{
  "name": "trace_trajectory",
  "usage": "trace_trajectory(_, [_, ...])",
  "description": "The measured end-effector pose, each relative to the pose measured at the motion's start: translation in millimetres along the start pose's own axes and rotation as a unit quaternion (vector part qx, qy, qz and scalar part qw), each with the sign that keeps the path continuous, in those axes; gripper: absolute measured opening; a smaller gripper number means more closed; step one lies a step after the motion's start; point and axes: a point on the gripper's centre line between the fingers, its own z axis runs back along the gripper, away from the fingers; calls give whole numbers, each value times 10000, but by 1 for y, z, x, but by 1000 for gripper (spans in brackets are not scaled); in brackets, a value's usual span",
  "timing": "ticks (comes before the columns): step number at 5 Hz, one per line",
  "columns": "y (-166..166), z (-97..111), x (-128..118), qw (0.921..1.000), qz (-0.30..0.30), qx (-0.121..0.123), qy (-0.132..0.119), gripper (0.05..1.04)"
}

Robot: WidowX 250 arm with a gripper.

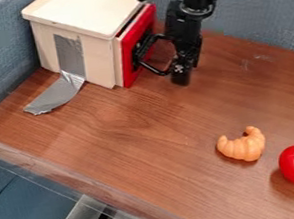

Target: Close the drawer.

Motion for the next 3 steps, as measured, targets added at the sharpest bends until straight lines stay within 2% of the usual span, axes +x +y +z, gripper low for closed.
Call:
trace_trajectory(2, [0, -1, 7, 10000, 27, 42, -17, 999])
trace_trajectory(3, [-1, 7, 12, 10000, 69, -46, -6, 999])
